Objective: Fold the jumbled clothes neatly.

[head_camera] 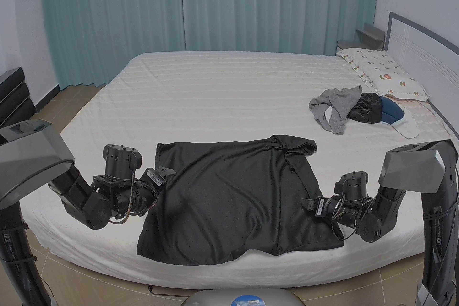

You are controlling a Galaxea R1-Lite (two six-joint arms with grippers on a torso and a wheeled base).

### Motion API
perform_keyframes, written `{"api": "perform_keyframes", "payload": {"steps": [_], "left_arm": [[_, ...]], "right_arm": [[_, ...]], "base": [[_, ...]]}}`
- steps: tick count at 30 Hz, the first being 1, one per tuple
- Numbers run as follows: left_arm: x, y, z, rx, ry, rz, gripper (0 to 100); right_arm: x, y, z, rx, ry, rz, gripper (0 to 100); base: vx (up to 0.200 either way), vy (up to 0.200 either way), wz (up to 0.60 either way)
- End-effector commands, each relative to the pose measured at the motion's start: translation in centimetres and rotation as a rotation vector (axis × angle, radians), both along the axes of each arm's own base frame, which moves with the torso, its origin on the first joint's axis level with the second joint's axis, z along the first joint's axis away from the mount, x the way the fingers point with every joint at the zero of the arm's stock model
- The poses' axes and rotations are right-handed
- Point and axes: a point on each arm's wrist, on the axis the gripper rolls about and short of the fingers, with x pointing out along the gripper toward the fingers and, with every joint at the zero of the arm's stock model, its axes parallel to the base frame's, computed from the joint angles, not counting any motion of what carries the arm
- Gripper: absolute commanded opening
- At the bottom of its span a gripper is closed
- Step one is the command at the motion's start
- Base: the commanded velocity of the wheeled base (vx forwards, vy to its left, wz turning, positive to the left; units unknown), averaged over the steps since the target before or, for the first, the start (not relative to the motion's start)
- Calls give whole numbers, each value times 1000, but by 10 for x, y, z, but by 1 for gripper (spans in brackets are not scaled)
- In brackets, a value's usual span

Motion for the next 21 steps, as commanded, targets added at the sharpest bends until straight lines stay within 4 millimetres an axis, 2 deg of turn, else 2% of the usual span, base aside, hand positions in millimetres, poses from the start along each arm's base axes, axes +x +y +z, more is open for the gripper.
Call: {"api": "perform_keyframes", "payload": {"steps": [1, 12, 16, 17, 19, 21], "left_arm": [[1, 0, 1, -2, -4, 0, 100], [3, 6, -2, 12, 1, 8, 100], [3, 6, -4, 15, 5, 9, 100], [3, 6, -4, 15, 5, 9, 100], [3, 6, -5, 16, 10, 9, 100], [3, 6, -5, 16, 10, 9, 100]], "right_arm": [[-1, -5, -6, -30, 14, -24, 100], [-10, -35, 3, -48, 22, -112, 100], [-10, -56, 5, -47, 29, -159, 100], [-10, -56, 5, -47, 29, -159, 100], [-9, -74, 6, -46, 30, -186, 100], [-9, -78, 6, -47, 32, -189, 100]], "base": [[0, 0, 0], [0, 0, 0], [0, 0, 0], [0, 0, 0], [0, 0, 0], [0, 0, 0]]}}
